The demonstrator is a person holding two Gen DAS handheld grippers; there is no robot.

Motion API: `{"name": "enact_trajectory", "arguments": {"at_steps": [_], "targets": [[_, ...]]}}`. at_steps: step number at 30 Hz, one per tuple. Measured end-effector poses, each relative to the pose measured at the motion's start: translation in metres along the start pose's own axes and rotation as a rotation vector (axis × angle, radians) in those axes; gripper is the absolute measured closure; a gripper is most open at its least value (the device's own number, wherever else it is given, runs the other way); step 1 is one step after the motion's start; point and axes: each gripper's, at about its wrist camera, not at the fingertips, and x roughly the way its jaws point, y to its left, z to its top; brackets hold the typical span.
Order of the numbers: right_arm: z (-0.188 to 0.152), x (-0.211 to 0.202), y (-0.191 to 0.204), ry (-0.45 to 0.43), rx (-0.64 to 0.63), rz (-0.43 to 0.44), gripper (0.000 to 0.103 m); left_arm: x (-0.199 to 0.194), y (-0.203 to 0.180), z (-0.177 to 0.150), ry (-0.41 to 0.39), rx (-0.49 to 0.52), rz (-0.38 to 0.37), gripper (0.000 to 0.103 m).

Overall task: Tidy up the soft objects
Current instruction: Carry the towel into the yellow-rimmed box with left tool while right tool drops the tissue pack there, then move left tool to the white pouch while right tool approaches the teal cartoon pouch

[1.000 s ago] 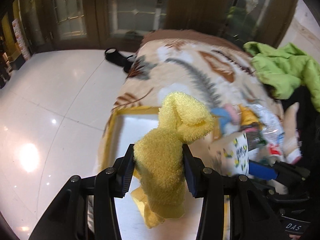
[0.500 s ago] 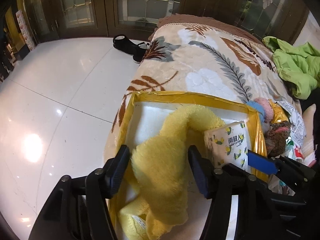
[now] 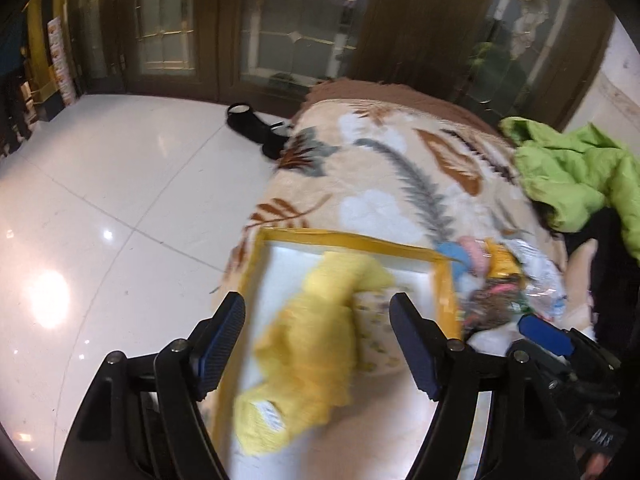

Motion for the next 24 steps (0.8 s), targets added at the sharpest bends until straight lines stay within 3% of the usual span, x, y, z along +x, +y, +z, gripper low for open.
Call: {"name": "enact_trajectory", "arguments": {"at_steps": [4, 11, 17, 24], "targets": [[-0.017, -0.046, -0.033, -0.029, 0.012, -0.051, 0.044, -0.007, -0.031, -0.008, -0.007, 0.042, -0.048, 0.025], [-0.056, -0.093, -0.084, -0.023, 0.026, -0.176, 0.044, -0.003, -0.086, -0.028, 0.031, 0.119, -0.115, 0.025], [-0.073, -0.098, -0.103, -0.018, 0.032, -0.215, 0.044, 0.012, -0.128, -0.053, 0.089, 0.179, -0.123, 0.025], [-0.082, -0.08, -0.105, 0.013, -0.059, -0.266, 0.044, 0.036, -0.152, -0.065, 0.149, 0.141, -0.102, 0.025]]}}
